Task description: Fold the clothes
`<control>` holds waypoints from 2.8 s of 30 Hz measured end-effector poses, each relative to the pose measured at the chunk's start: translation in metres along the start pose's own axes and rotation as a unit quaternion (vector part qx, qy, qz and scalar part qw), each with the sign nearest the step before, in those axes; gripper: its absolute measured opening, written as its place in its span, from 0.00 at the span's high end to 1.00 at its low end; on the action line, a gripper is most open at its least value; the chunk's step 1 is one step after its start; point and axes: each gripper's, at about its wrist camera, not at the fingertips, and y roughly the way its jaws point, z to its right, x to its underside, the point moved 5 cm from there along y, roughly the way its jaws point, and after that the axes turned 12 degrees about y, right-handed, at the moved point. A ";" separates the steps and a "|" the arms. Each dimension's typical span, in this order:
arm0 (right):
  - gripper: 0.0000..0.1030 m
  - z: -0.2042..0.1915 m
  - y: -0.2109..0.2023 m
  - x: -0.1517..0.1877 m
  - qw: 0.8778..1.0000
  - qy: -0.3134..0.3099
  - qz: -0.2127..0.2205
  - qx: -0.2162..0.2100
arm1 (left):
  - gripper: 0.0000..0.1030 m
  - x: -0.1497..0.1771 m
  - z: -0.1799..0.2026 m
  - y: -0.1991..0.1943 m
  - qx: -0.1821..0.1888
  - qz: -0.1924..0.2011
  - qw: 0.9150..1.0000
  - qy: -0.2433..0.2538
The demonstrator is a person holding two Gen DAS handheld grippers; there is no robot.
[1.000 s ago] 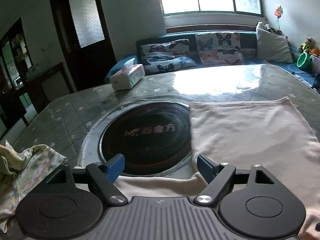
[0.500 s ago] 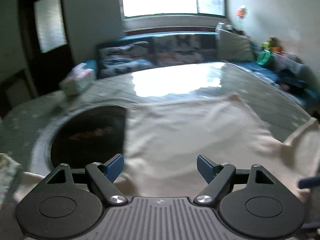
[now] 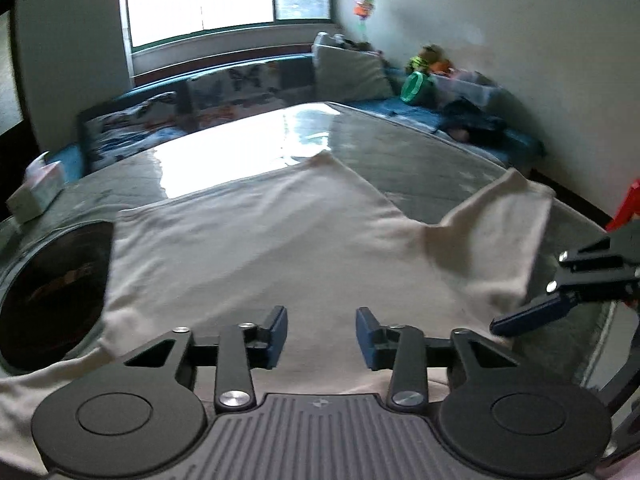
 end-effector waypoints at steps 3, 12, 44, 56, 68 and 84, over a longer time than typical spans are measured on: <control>0.40 0.012 -0.019 -0.002 1.000 0.020 0.018 0.008 | 0.64 -0.002 0.005 0.002 0.010 0.003 1.000 0.011; 0.44 0.123 -0.055 -0.012 0.970 0.128 0.078 0.190 | 0.64 -0.017 0.031 0.007 0.050 0.016 0.998 0.046; 0.83 0.218 -0.058 -0.003 0.916 0.256 0.131 0.279 | 0.57 -0.034 0.062 0.021 0.091 0.014 0.993 0.069; 0.91 0.209 -0.097 -0.013 0.908 0.277 0.201 0.239 | 0.48 -0.037 0.065 0.021 0.101 0.018 0.992 0.069; 0.91 0.156 -0.135 -0.065 0.932 0.230 0.236 0.148 | 0.42 -0.030 0.056 0.007 0.122 0.028 0.991 0.046; 0.91 0.012 -0.042 -0.147 0.984 0.085 0.147 -0.057 | 0.37 0.033 -0.066 -0.058 -0.023 0.033 0.996 -0.081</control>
